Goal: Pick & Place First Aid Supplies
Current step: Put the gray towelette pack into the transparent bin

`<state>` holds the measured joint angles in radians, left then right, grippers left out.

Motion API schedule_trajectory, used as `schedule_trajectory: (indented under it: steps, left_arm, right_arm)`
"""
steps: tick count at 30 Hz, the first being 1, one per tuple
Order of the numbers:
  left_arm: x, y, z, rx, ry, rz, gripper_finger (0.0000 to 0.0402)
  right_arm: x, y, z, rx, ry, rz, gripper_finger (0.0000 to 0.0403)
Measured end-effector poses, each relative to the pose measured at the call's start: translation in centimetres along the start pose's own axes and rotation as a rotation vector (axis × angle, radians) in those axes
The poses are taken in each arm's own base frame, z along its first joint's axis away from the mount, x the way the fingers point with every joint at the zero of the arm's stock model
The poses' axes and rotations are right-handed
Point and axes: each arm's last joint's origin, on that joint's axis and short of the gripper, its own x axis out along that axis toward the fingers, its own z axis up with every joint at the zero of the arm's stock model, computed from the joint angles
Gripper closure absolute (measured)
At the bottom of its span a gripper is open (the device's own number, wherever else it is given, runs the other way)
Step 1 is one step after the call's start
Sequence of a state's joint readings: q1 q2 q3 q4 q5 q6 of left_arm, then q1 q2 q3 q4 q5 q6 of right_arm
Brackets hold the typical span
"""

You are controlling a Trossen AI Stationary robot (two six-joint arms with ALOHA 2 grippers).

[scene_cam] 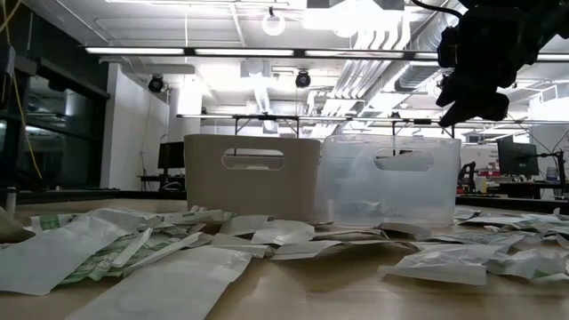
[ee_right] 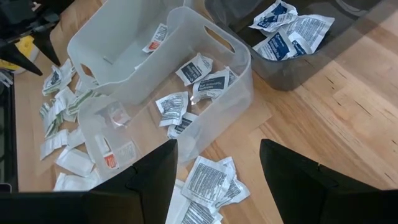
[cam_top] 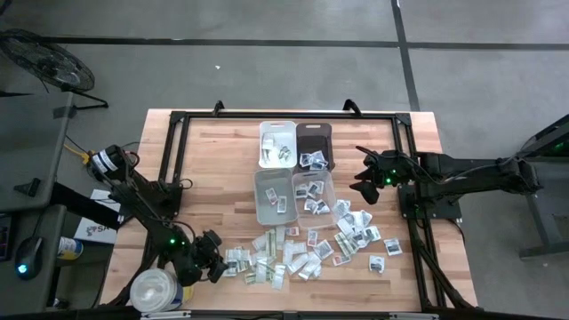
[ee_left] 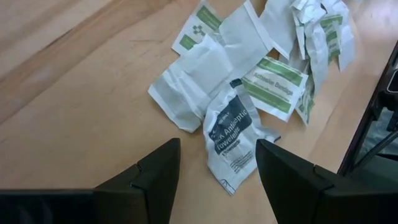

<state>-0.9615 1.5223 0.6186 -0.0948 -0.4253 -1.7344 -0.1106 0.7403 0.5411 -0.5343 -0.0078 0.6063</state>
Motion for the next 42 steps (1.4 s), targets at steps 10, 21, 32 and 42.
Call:
schedule_trajectory:
  steps: [10,21,32,42]
  left_arm:
    - [0.0,-0.2,0.0,-0.009,0.002,-0.021,0.0233]
    - [0.5,-0.2,1.1,0.014,-0.041,-0.003,0.0263]
    - [0.8,-0.3,1.7,0.043,0.047,0.018,0.0263]
    - [0.8,-0.3,1.6,0.043,0.08,0.022,0.0264]
  right_arm:
    - [0.0,0.0,0.0,0.008,-0.001,-0.002,0.0181]
    - [0.0,0.0,0.0,0.023,0.0,-0.001,0.0181]
    - [0.0,0.0,-0.1,0.023,0.007,-0.006,0.0181]
    - [0.0,-0.1,0.0,0.015,-0.012,-0.035,0.0181]
